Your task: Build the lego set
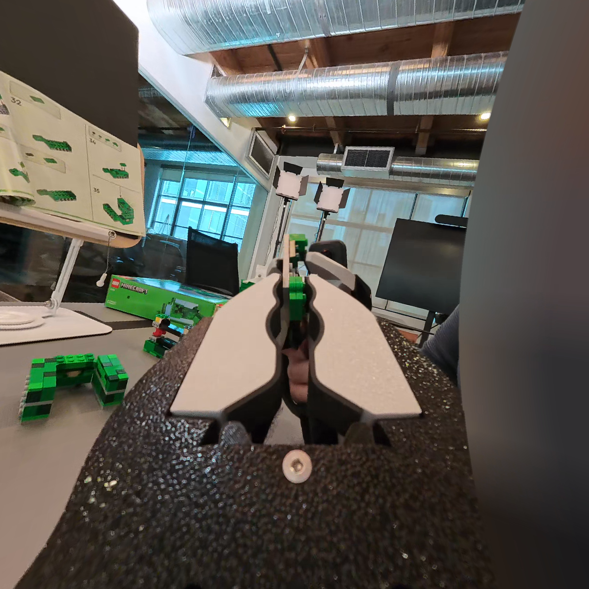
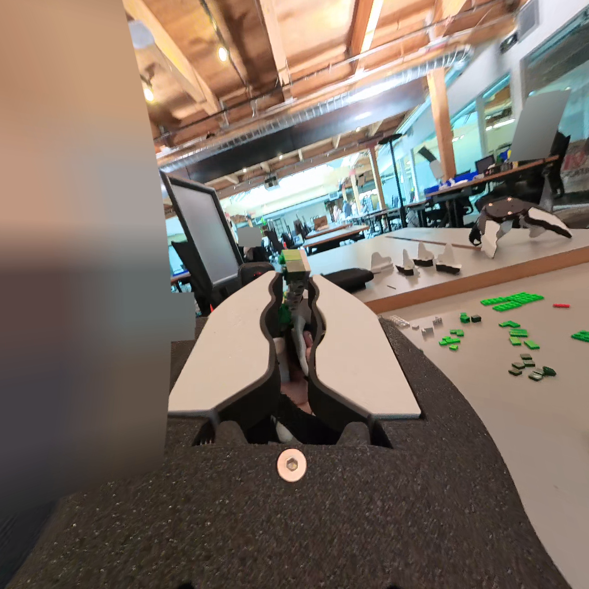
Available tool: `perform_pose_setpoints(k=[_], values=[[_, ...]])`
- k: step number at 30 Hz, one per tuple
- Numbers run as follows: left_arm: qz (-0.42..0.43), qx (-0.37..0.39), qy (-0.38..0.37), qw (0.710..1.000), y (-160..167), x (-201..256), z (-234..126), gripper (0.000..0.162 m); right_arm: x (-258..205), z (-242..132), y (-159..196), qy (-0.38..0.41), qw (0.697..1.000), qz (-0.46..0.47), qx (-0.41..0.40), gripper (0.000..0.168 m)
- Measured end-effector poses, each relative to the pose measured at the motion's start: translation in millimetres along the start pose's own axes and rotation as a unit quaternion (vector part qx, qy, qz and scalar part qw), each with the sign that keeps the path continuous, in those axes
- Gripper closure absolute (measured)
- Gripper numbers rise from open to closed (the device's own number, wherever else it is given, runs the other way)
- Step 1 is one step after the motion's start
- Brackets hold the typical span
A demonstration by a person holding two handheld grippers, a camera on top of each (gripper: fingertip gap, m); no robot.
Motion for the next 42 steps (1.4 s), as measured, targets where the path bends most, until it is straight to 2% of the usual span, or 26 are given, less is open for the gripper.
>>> perform_pose_setpoints(k=[4,10,16,22,30,36,42], values=[[0.005,0.010,-0.002,1.000,-0.9,0.5,0.2,0.150,-2.9,2.4,2.3,-0.002,0.999,0.011,0.032,0.149],[0.006,0.032,0.004,0.999,-3.6,1.7,-1.1,0.150,-0.6,7.0,9.1,0.002,0.999,0.037,0.038,0.139],[0.015,0.024,0.005,1.000,-2.0,3.1,0.7,0.150,-2.6,9.0,8.6,-0.022,0.997,0.059,0.054,0.156],[0.019,0.015,0.008,1.000,-0.3,3.5,1.9,0.150,-2.0,7.6,10.1,-0.036,0.995,0.073,0.056,0.157],[0.001,0.021,0.020,1.000,-0.1,4.1,1.9,0.149,-4.7,7.5,9.9,-0.029,0.997,0.036,0.054,0.159],[0.021,0.011,0.014,1.000,1.7,5.4,2.9,0.150,-6.1,4.3,8.3,-0.028,0.996,0.026,0.083,0.150],[0.020,0.002,0.007,1.000,3.2,3.8,3.8,0.150,-2.5,2.7,9.0,-0.016,0.996,0.034,0.085,0.156]])
Point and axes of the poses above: each gripper's, where its closed fingertips meet, z out along the fingers, y out of its underside, x = y × z across the jaws, the point moved 6 cm from there along -z, back along the fingers, and after that the axes turned 2 degrees about -z, right-handed, at the moved point
